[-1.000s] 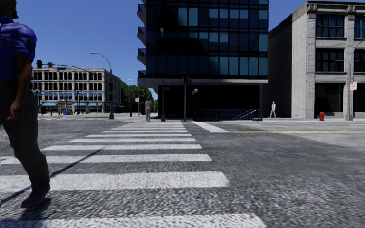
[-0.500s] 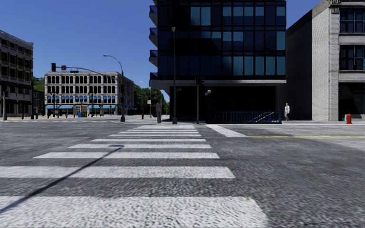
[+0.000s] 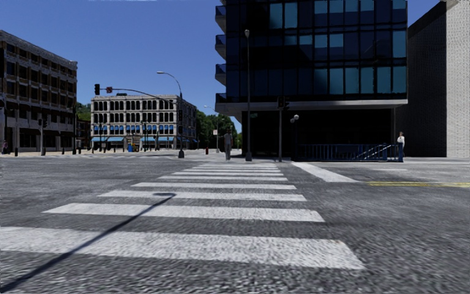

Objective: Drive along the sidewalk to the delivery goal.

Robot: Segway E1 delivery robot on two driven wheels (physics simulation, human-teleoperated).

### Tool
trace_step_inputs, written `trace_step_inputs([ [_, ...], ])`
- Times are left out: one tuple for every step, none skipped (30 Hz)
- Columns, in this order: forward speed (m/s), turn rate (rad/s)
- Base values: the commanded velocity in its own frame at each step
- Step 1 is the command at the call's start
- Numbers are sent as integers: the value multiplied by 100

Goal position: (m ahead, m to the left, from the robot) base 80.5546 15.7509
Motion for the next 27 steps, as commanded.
trace_step_inputs([
  [200,0],
  [200,0],
  [200,0],
  [200,0],
  [200,0],
  [200,0],
  [200,0],
  [200,0],
  [200,0],
  [200,0],
  [200,0],
  [200,0],
  [200,0],
  [200,0],
  [200,0],
  [200,0],
  [200,0],
  [200,0],
  [200,0],
  [200,0],
  [200,0],
  [200,0],
  [200,0],
  [200,0],
  [200,0],
  [200,0],
  [200,0],
])
